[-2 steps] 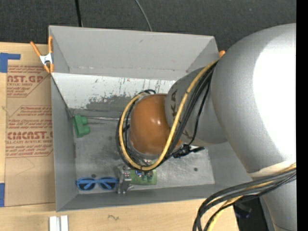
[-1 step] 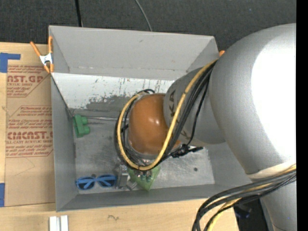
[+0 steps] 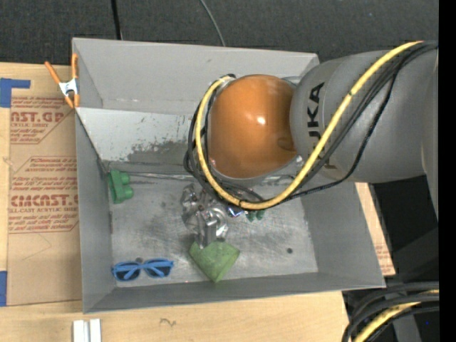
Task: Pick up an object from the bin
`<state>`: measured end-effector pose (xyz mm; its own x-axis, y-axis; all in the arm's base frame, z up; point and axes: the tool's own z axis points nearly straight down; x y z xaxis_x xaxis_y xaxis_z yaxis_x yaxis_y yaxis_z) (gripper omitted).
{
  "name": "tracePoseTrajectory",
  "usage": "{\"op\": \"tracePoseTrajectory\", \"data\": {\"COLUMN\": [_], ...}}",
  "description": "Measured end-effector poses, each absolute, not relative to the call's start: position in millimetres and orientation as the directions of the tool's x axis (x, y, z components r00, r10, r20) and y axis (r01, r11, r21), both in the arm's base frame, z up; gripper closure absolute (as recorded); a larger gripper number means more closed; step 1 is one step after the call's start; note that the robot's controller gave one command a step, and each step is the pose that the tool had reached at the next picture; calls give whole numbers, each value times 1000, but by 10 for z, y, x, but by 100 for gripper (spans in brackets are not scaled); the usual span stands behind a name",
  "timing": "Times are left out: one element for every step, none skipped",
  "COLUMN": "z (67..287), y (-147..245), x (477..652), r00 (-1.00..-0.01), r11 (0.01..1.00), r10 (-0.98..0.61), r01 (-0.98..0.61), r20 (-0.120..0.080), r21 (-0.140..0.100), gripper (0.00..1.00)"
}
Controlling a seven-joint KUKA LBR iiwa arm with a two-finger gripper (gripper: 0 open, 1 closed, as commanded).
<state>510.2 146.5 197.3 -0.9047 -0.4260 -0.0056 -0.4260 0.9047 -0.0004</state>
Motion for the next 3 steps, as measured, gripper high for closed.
{"op": "tracePoseTrajectory", "data": {"z": [1272,1246,787], "y": [1170,1140,1651], "x": [5032,5017,4894], "r00": [-935,-934,-893], "r11": [935,934,893], "r10": [-355,-357,-450], "r01": [-355,-357,-450], "r20": [-8,-1,-30], "r21": [6,1,-6], "gripper": [100,0,0]}}
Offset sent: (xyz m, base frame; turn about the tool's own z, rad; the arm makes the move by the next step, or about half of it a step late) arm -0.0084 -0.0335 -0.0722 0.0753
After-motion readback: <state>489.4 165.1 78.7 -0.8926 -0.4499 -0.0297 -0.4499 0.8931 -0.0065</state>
